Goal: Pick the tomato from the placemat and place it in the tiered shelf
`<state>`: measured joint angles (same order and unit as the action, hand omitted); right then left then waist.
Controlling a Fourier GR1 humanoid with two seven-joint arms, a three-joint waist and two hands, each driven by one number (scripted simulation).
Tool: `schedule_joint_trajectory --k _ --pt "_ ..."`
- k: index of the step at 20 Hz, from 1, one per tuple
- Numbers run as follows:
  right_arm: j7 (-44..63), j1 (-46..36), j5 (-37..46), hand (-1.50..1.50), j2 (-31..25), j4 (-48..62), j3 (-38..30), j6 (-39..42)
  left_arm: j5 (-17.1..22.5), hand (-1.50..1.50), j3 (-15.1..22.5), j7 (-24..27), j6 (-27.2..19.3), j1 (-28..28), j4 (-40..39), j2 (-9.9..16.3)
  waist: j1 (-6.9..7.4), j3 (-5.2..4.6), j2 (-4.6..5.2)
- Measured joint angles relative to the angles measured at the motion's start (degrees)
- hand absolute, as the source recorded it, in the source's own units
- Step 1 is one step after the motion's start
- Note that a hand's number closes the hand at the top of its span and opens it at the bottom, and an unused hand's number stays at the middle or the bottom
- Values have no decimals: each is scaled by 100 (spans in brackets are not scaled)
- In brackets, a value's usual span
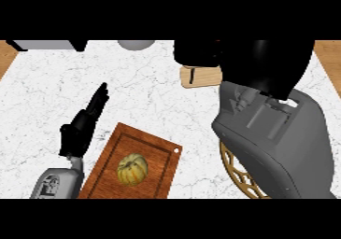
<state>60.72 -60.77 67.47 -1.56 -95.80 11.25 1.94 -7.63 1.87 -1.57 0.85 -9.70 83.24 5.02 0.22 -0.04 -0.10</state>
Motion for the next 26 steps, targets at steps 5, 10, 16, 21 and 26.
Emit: schedule_joint_trajectory --k 5,10,16,21,26 --pt "-264 -264 27 150 -210 395 -404 60 -79 0 82 -97 -75 23 70 -107 2 2 4" --pt "-615 -556 201 150 -368 1128 -563 -157 -66 0 0 74 -30 -5 -79 -57 19 1 13" --pt "-1178 -412 521 150 -534 1969 -580 -864 -71 0 -4 -49 -25 -92 -49 -84 39 2 26" --pt "-1874 -444 537 150 -637 2844 -723 -1650 1 0 -72 23 86 -118 -99 -23 58 1 34" --pt "-2323 -537 -6 150 -596 3252 -1293 -2595 -81 0 7 -10 33 -102 -26 -78 97 6 48"
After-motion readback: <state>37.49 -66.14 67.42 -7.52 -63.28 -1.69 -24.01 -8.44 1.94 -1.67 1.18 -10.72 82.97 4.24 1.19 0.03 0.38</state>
